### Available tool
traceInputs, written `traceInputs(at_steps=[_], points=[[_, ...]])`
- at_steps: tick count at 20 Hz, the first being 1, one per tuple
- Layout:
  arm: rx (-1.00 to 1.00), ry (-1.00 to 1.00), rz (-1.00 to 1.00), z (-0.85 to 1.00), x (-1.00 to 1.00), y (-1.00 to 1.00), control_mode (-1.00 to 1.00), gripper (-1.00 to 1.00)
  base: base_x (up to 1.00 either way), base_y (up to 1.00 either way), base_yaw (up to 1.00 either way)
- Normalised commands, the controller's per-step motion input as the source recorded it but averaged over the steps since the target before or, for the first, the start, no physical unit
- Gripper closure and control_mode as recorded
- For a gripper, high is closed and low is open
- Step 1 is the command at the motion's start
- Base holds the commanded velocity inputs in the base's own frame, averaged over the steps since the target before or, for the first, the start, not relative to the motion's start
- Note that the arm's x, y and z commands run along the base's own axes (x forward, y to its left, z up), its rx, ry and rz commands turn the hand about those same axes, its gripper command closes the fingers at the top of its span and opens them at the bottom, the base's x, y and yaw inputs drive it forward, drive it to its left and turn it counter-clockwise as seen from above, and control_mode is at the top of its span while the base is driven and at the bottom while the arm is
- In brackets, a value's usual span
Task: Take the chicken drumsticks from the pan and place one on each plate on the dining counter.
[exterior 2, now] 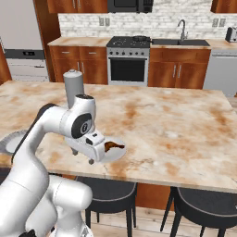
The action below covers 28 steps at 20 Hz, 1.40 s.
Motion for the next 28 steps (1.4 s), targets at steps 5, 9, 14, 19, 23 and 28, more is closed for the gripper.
traceInputs(at_steps=[5,9,14,19,23,28], points=[[0.00,-0.03,0.01,0.25,-0.67,0.00,-1.00,-1.00,0.00,0.00,0.00],[0.00,-0.07,0.01,0.28,-0.71,-0.05,-1.00,-1.00,0.00,0.00,0.00],[0.00,-0.04,0.00,0.08,-0.25,-0.03,1.00,-1.00,-0.04,0.00,0.00],[0.00,0.00,0.00,0.00,0.00,0.00,1.00,-1.00,0.09,-0.16,-0.01],[0.00,0.00,0.00,0.00,0.00,0.00,1.00,-1.00,0.25,-0.81,0.00],[0.00,0.00,0.00,0.00,0.00,0.00,1.00,-1.00,0.27,-1.00,0.00]])
